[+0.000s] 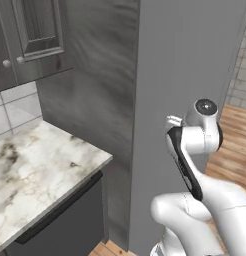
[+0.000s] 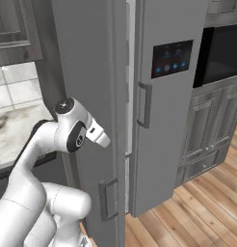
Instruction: Take the mango and orange from the highest rack and move them to the second highest rack where the carrot and broccoli are located, to maximize freezer space. Close the freezer door after rearranging.
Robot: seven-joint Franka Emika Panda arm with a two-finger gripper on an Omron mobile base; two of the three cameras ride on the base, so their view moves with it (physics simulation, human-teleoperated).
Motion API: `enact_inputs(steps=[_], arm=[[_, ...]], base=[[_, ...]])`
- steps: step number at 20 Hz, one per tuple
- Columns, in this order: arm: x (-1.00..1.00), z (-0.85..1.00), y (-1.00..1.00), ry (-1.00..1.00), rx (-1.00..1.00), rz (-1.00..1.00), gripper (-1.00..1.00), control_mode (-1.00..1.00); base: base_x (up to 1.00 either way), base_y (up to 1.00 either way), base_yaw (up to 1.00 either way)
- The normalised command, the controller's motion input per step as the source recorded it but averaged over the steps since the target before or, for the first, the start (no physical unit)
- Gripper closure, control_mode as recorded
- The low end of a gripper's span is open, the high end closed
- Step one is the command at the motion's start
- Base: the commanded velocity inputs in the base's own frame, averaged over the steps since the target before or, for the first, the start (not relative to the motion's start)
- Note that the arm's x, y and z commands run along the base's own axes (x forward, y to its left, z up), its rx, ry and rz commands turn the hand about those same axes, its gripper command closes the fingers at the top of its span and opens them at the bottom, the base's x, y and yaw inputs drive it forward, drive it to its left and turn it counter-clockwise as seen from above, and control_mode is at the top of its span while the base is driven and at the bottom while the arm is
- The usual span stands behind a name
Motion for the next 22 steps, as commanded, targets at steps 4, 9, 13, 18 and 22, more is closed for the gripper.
enact_inputs(steps=[4,9,13,18,22], arm=[[0.77,-0.19,-0.22,0.00,0.00,0.00,-1.00,-1.00],[0.84,-0.16,-0.18,0.00,0.03,0.00,-1.00,-1.00],[0.86,-0.15,-0.02,0.00,0.08,0.08,-1.00,-1.00],[0.72,-0.18,0.00,0.00,0.03,0.08,-1.00,-1.00],[0.54,-0.21,0.05,0.00,0.00,0.01,-1.00,-1.00]], base=[[0.00,0.00,0.00],[0.00,0.00,0.00],[0.00,0.00,0.00],[0.00,0.00,0.00],[0.00,0.00,0.00]])
